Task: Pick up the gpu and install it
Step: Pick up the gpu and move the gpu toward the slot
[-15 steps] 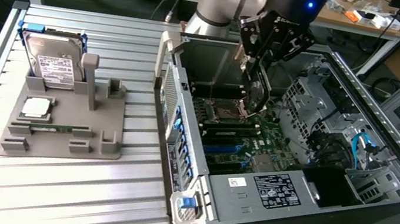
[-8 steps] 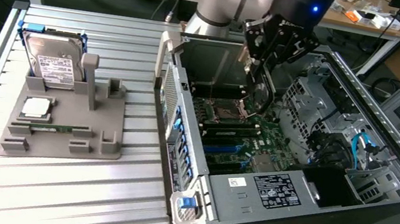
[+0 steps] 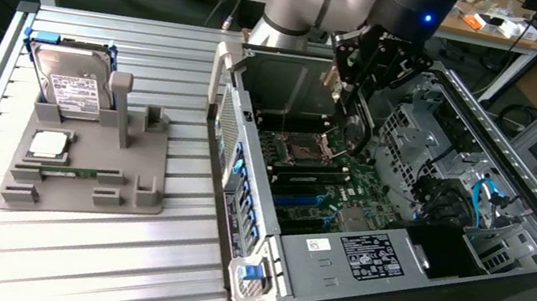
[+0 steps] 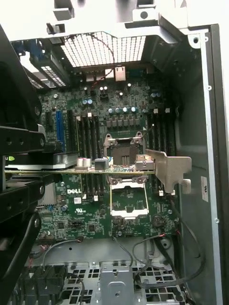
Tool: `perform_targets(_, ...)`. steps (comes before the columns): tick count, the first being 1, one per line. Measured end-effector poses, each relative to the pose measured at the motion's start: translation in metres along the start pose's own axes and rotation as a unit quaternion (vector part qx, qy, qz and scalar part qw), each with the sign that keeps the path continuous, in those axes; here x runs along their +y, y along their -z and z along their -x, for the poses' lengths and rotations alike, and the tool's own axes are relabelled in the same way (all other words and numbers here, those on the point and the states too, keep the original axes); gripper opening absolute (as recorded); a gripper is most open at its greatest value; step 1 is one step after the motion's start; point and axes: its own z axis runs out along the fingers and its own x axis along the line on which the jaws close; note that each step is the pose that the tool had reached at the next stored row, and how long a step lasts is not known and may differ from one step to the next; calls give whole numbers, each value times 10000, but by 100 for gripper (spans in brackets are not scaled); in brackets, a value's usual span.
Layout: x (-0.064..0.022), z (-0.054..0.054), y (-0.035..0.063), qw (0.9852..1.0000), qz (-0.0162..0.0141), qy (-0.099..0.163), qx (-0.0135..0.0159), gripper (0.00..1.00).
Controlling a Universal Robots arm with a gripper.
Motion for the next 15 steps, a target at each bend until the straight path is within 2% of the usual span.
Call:
perform_targets(9, 6, 139, -86, 10000, -6, 0, -1, 27)
perform_targets(15, -6, 176, -147, 10000, -7, 0, -1, 27)
